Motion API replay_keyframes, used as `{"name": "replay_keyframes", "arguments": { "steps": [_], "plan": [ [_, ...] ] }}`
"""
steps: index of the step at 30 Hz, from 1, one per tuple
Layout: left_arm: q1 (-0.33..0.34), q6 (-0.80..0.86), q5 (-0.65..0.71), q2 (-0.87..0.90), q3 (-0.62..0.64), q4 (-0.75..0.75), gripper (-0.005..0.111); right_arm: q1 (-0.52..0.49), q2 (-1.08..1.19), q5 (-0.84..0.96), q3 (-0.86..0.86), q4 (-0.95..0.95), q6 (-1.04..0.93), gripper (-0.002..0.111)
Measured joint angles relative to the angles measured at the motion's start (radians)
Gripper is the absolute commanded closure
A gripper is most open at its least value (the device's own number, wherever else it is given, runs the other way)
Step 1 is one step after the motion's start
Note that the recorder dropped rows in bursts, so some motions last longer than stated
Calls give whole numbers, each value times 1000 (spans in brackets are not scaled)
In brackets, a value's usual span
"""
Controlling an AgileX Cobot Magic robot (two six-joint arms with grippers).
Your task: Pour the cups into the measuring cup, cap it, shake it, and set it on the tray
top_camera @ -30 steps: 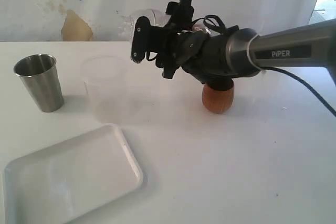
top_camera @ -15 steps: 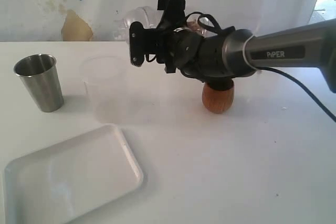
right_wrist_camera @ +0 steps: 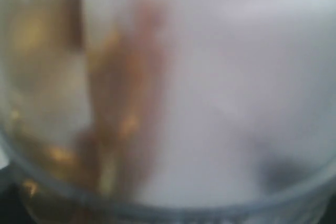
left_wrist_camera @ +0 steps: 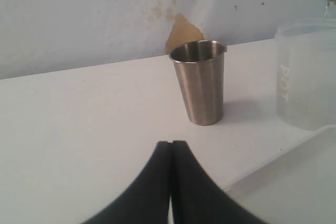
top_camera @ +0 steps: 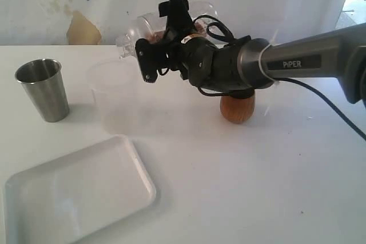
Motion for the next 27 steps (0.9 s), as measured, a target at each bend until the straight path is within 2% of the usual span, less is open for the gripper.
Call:
{"name": "replay_keyframes", "arguments": {
  "steps": [27],
  "plan": [
    [0, 0, 0, 0, 0, 0, 107, 0, 0, -150, 0, -122, 0, 108]
  ]
}}
